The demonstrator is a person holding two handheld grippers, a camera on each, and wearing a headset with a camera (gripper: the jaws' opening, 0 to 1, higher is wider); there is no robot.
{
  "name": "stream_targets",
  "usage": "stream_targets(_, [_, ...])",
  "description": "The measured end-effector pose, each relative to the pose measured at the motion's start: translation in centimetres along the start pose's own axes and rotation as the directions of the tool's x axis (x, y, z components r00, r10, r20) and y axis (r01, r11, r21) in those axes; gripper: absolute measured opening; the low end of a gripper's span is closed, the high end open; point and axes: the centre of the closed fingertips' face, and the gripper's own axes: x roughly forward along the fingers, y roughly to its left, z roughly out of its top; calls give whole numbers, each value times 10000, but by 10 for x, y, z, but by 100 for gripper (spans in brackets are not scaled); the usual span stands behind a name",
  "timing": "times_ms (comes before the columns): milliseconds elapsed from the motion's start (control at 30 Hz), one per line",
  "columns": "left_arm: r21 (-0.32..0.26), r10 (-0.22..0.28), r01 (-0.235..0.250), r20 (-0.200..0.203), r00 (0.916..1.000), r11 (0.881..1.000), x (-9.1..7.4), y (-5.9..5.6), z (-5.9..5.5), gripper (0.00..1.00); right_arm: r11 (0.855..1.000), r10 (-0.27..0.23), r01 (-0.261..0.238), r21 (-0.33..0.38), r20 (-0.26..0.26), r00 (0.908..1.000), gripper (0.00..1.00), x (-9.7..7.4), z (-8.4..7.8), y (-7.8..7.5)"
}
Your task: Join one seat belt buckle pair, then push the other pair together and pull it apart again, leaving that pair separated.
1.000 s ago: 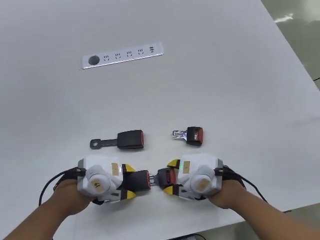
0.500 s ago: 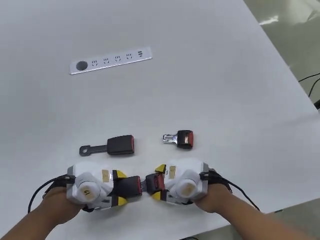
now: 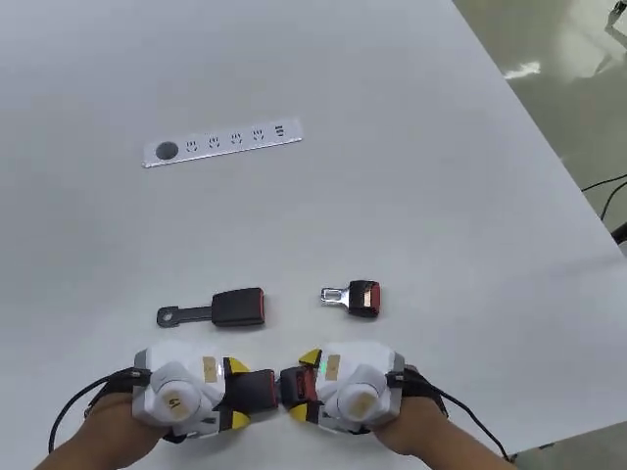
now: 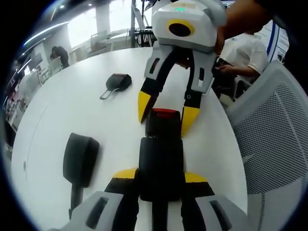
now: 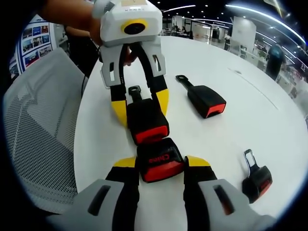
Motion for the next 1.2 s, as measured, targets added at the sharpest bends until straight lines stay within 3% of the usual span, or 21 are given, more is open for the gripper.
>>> stream_targets(233, [-13, 84, -84, -168, 9998, 10000, -1, -1, -2, 33, 9999, 35, -38, -140, -189, 9998, 34, 0, 0, 0])
stream_targets(633, [-18, 19, -19, -88, 10000, 10000, -1, 0, -3, 33, 9982, 299, -309, -517, -201, 9993, 33, 2, -1, -2])
stream_targets(1200, [-564, -154, 195, 724, 9973, 9982, -5, -1, 0, 33, 9971, 497, -473, -598, 397, 9980, 32, -7, 4, 0])
